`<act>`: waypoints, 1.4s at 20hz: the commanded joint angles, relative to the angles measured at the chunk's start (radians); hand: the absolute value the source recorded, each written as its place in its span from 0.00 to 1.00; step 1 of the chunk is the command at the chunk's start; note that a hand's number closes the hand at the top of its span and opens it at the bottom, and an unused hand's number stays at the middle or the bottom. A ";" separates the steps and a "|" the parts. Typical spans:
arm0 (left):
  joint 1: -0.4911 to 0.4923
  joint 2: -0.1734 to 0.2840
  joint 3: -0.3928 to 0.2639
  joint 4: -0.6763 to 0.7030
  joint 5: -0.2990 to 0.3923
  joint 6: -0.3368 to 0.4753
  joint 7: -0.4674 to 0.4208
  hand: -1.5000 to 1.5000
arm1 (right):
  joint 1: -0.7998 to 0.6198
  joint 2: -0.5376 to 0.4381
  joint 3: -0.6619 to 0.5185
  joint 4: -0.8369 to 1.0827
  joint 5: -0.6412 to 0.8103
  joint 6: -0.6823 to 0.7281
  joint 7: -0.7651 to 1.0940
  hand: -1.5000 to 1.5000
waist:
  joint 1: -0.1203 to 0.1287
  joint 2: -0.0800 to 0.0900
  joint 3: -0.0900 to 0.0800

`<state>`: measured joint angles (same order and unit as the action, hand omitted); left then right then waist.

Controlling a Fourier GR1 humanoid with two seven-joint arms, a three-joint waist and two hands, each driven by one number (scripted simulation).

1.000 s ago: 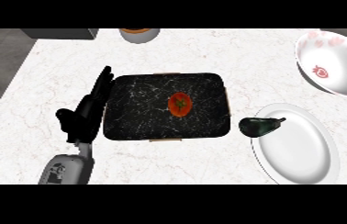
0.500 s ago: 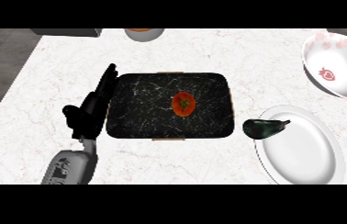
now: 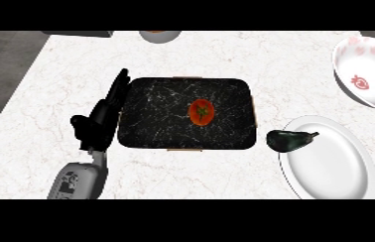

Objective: Pick the cupcake from the plate and place it in the bowl

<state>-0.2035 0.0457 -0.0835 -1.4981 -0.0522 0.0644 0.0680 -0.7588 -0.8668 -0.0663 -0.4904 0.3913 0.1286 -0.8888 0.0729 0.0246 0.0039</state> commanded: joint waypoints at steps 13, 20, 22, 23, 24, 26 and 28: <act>-0.008 -0.015 -0.016 -0.038 0.000 0.002 0.026 0.50 | -0.054 0.022 0.024 0.290 0.029 0.257 -0.211 0.00 | 0.014 0.010 0.008; -0.016 -0.012 -0.006 -0.018 0.004 -0.002 0.025 0.50 | -0.136 0.016 -0.084 0.317 -0.099 0.342 -0.165 0.00 | 0.003 0.007 0.006; -0.006 0.007 0.014 -0.019 0.014 -0.011 0.021 0.50 | -0.147 -0.030 -0.112 0.338 -0.132 0.402 -0.136 0.00 | -0.001 0.007 0.005; -0.028 0.013 0.021 -0.026 0.016 -0.010 0.036 0.50 | -0.156 -0.056 -0.101 0.342 -0.127 0.470 -0.111 0.00 | -0.009 0.003 0.004; 0.029 -0.002 -0.009 -0.019 -0.006 -0.004 0.002 0.50 | -0.146 -0.055 -0.105 0.351 -0.134 0.472 -0.105 0.00 | -0.003 0.005 0.004; -0.001 -0.006 0.005 -0.010 0.006 -0.001 0.012 0.50 | -0.152 -0.075 -0.120 0.366 -0.153 0.509 -0.068 0.00 | -0.005 0.009 0.005; 0.005 -0.012 -0.012 -0.022 -0.005 0.000 0.010 0.50 | -0.153 -0.065 -0.136 0.377 -0.176 0.529 -0.041 0.00 | 0.001 0.010 0.006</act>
<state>-0.2064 0.0437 -0.0801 -1.5146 -0.0492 0.0618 0.0813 -0.9069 -0.9079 -0.1729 -0.1514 0.2523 0.4308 -0.8674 0.0696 0.0323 0.0091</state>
